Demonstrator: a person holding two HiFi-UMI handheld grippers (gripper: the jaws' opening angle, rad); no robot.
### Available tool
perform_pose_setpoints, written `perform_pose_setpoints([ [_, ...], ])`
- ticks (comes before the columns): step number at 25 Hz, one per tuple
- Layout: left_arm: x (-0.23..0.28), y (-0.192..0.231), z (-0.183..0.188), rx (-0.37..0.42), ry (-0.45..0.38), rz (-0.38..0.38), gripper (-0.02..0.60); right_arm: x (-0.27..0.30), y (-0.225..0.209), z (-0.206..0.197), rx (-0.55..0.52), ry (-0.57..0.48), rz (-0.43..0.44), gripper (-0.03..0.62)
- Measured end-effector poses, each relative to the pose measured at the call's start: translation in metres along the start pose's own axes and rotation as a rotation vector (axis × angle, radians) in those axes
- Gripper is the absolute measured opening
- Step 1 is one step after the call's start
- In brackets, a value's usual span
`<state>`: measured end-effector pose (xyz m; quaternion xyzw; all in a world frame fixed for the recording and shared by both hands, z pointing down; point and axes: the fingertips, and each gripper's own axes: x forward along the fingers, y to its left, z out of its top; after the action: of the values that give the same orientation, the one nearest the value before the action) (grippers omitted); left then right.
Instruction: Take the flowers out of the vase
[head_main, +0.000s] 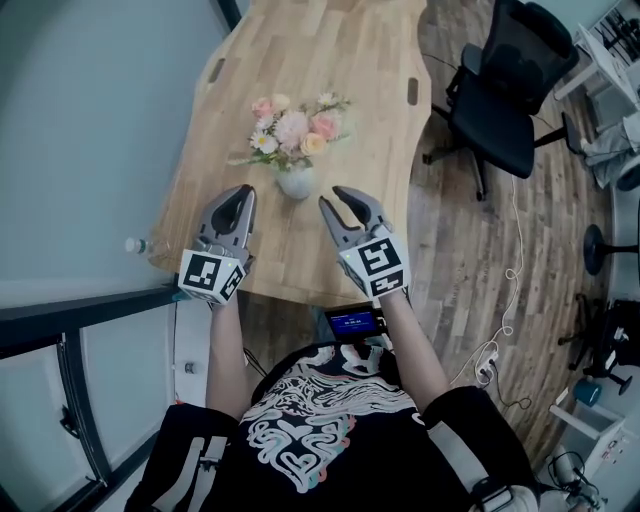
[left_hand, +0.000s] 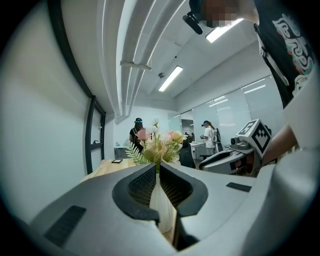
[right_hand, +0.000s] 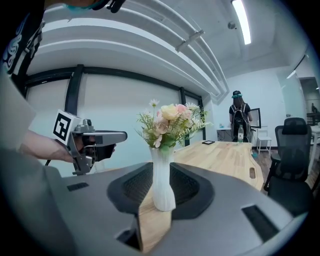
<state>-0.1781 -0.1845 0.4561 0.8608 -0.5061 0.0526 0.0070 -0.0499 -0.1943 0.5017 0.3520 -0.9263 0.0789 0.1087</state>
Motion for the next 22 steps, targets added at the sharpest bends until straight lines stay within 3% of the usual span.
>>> perform_pose_setpoints([
  [2,0.006,0.003,-0.004,-0.012,0.000,-0.014,0.005,0.006,-0.002,0.000,0.009,-0.002,0.010,0.074],
  [4,0.010,0.005,-0.003,-0.030,-0.020,-0.028,0.006,0.012,-0.004,-0.004,0.022,0.009,0.020,0.129],
  [7,0.018,0.010,0.002,-0.040,-0.049,-0.049,0.012,0.023,-0.010,-0.007,0.027,0.026,0.025,0.129],
  [11,0.028,0.019,0.008,-0.063,-0.054,-0.095,0.123,0.040,-0.008,-0.010,0.041,0.034,0.069,0.161],
  [13,0.034,0.018,0.009,-0.036,-0.034,-0.128,0.164,0.047,-0.008,-0.019,0.045,0.057,0.090,0.209],
  [15,0.041,0.015,0.004,0.002,0.002,-0.168,0.209,0.054,-0.009,-0.025,0.050,0.076,0.103,0.211],
  [22,0.060,0.020,-0.004,0.064,0.029,-0.209,0.295,0.087,-0.013,-0.022,0.020,0.081,0.147,0.237],
])
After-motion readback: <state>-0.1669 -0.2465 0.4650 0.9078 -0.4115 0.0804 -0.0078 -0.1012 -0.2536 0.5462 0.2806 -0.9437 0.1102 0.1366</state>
